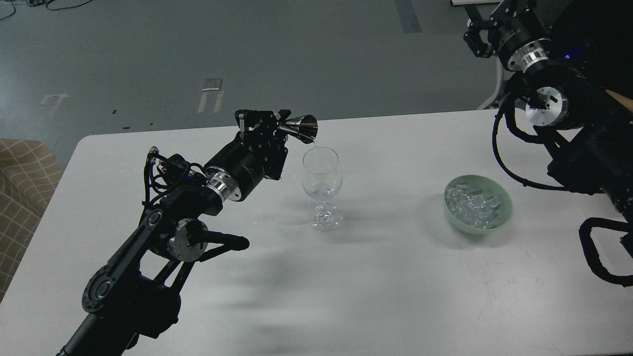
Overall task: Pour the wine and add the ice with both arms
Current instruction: 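Tilt the jigger over the wine glass with the left gripper to pour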
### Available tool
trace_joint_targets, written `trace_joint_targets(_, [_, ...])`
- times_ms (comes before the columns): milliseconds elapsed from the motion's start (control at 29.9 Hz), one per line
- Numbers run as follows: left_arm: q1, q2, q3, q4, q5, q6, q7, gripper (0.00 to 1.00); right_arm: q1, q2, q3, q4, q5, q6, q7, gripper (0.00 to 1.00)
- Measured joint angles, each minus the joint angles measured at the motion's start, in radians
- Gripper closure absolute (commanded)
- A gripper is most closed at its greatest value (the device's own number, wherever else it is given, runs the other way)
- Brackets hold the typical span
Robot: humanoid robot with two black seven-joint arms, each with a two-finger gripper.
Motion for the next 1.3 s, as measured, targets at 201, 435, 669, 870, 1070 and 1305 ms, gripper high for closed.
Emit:
trace_joint_targets(201, [0.000,0.007,0.007,0.000,0.066,-0.004,-0.025,0.99,0.001,-0.001,0.000,-0.001,0.000,0.000,0.000,0.00])
trace_joint_targets(435, [0.000,0.012,0.014,0.000,0.128,-0.010,-0.050,0.99,0.001,-0.001,0.000,-0.001,0.000,0.000,0.000,0.00])
trace_joint_targets(669, [0.000,0.021,0.046,-0.009,0.190,-0.011,-0.080,0.99,0.002,-0.004,0.000,-0.001,0.000,0.000,0.000,0.00])
trace_joint_targets(870, [0.005,0.022,0.048,-0.026,0.263,-0.012,-0.097,0.99,0.003,-0.004,0.000,-0.001,0.000,0.000,0.000,0.00])
trace_joint_targets(1070, [0.011,0.027,0.050,-0.027,0.339,-0.012,-0.129,0.99,0.003,-0.004,0.001,-0.001,0.000,0.000,0.000,0.00])
trace_joint_targets(1305, [0.020,0.045,0.069,-0.028,0.425,-0.012,-0.182,0.99,0.003,-0.004,0.000,-0.001,0.000,0.000,0.000,0.00])
